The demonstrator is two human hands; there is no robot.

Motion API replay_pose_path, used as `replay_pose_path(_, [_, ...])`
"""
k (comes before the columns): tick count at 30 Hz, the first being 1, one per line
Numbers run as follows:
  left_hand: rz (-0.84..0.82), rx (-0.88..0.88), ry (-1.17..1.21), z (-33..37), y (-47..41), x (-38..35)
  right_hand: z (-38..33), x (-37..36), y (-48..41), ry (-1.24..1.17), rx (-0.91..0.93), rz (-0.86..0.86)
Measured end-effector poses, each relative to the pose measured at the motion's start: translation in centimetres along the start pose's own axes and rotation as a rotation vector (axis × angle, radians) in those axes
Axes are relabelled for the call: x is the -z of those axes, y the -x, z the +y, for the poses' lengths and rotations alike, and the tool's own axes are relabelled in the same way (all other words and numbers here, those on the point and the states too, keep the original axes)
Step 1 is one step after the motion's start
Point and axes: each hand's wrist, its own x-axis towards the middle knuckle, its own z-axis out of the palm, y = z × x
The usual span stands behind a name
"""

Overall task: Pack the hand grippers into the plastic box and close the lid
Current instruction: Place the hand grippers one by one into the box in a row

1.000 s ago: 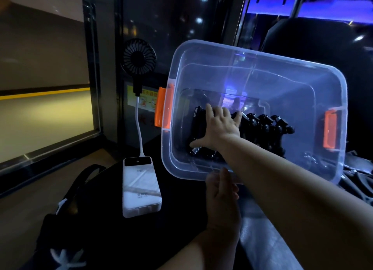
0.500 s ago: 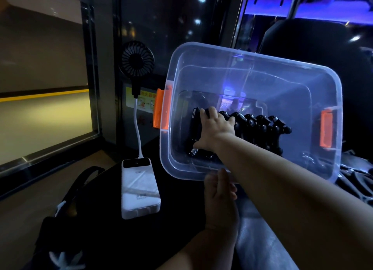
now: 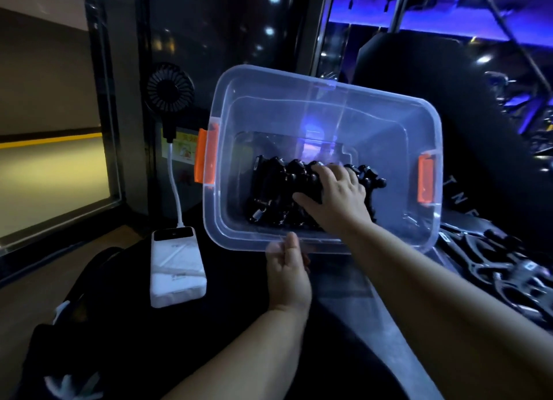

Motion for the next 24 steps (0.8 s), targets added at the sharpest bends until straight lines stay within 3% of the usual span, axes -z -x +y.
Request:
replay_pose_path(4, [0.031,-0.056,-0.066,-0.3,0.2,-0.2,3.7,2.0,4.8,-0.001,0.022,0.149])
replay_pose_path(9, [0.039,-0.086,-0.041,-0.7,-0.2,-0.3,8.8,3.3,9.8,0.118,-0.088,-0.01])
replay_pose_path(14, [0.058,-0.084,-0.047,-0.9,-0.2,-0.4,13.2,5.8,13.4,0.266,-0.172,0.004])
replay_pose_path(17, [0.062,-0.071,-0.082,-1.0,-0.1,-0.2,15.7,7.5,14.9,0.314,-0.39,0.025])
replay_pose_path(21, [0.06,-0.06,-0.098,-0.9,0.0,-0.3,19.0,8.5,17.7,0.395,-0.788,-0.118])
replay_pose_path(24, [0.07,-0.056,-0.101,-0.7,0.1,-0.4,19.7,8.7,18.4,0.329,-0.908,-0.15])
